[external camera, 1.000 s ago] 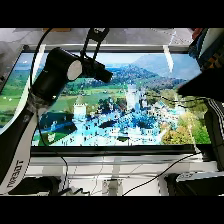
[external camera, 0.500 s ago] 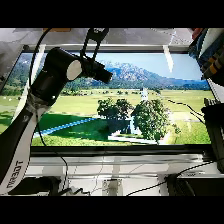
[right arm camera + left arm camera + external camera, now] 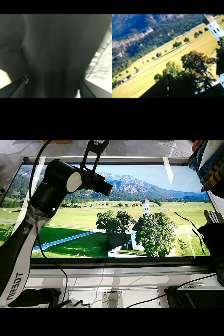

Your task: Fold the clothes and pants, and hang the long-sleeved shirts on hangers.

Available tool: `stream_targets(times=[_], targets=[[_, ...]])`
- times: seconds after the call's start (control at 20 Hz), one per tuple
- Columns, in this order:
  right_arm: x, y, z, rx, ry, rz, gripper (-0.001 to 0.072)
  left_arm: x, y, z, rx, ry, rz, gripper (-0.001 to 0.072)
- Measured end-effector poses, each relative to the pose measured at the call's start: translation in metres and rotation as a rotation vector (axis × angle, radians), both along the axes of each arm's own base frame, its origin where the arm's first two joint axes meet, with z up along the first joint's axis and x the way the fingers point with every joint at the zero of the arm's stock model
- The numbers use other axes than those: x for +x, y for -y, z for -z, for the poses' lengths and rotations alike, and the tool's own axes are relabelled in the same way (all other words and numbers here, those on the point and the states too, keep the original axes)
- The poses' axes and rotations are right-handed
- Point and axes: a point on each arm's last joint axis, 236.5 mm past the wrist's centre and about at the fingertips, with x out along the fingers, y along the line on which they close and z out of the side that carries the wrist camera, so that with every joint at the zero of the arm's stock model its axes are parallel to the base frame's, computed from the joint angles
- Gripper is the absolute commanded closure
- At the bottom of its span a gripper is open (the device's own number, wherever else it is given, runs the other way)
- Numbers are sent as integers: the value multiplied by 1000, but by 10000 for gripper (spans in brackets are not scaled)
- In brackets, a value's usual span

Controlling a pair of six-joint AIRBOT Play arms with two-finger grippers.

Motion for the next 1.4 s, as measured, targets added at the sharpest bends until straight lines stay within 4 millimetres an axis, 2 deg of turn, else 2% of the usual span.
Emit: stream_targets(times=[0.25,0.3,0.35,0.4,0.5,0.6,0.8,0.85,1.0,1.15,1.3,1.4], targets=[[-5,7,0,-29,-22,8,28,0,0,0,0,0,0,698],[-5,10,0,-40,-19,8,140,0,0,0,0,0,0,698],[-3,13,0,-51,-13,7,508,0,0,0,1,0,0,698],[1,16,0,-64,3,4,679,0,0,0,1,1,0,698],[17,17,-1,-70,71,-21,695,1,-2,0,7,6,-4,698],[44,13,-5,-59,181,-70,696,2,-5,-4,14,18,-9,698],[111,-17,-29,0,446,-207,696,-3,-16,-26,7,62,-22,698],[128,-29,-40,14,508,-248,696,-6,-21,-34,2,76,-26,698],[178,-75,-87,14,687,-405,697,-23,-43,-64,-7,110,-38,698],[220,-141,-141,-21,805,-600,696,-39,-76,-91,3,143,-64,698],[247,-233,-186,-33,883,-833,696,-48,-116,-112,10,171,-123,698],[253,-297,-202,-41,891,-993,696,-54,-141,-122,12,186,-166,698]])
